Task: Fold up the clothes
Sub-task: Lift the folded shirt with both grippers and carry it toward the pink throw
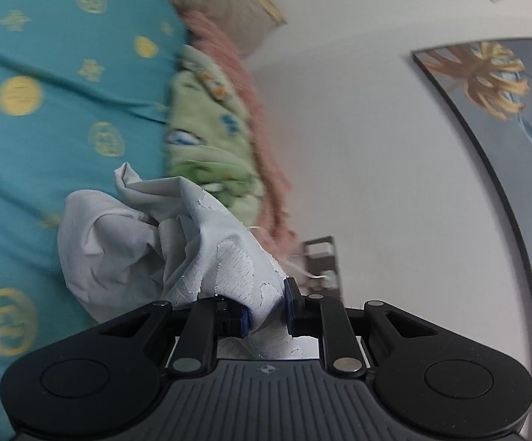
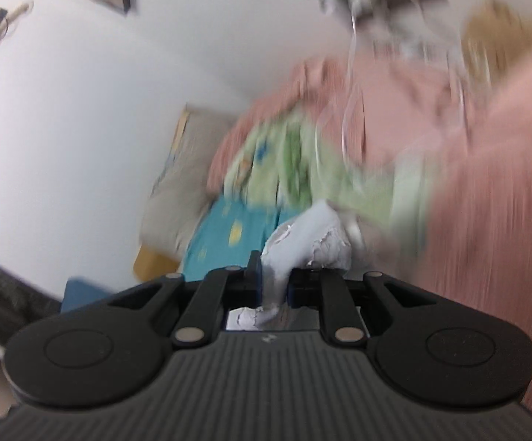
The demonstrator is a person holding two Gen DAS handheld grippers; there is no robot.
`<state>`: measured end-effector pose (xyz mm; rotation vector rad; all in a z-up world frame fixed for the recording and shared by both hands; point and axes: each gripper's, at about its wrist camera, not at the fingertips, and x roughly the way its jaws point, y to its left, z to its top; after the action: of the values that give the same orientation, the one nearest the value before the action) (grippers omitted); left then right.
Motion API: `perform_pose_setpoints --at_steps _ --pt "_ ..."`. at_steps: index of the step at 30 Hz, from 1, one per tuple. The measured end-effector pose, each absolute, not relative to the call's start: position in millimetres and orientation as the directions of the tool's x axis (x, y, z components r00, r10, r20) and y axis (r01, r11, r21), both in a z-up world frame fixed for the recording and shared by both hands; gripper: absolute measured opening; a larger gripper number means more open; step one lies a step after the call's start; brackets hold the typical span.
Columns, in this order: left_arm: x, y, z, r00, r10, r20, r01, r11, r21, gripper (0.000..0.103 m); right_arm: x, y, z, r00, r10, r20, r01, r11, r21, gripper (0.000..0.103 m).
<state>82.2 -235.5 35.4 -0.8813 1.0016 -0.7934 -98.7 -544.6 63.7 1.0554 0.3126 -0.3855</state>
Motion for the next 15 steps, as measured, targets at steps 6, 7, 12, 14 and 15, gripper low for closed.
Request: perform_pose_setpoints --at_steps 6,7,12,14,15 --pt "95 -345 56 0.299 -0.916 -0.268 0.31 0.359 -0.88 0.019 -106 -600 128 0.879 -0.385 -0.28 0.471 0.614 0.633 0.015" --pt "94 -360 53 0.294 -0.92 -0.259 0.329 0.352 -0.876 0.019 -110 -604 129 0.871 -0.416 -0.262 0.485 0.641 0.595 0.015" --pt "81 -416 10 0.24 -0.918 -0.315 0.42 0.391 -0.819 0.021 -127 -620 77 0.803 -0.476 -0.359 0.596 0.638 0.486 0.015" --pt "66 -417 -24 0.203 -0.886 -0.417 0.473 0.461 -0.751 0.022 -135 -625 42 0.769 -0.454 -0.45 0.637 0.601 0.482 0.015" --pt "59 -414 -39 0.189 -0.868 -0.458 0.496 0.487 -0.719 0.022 -139 -627 23 0.754 -0.435 -0.492 0.652 0.581 0.486 0.015"
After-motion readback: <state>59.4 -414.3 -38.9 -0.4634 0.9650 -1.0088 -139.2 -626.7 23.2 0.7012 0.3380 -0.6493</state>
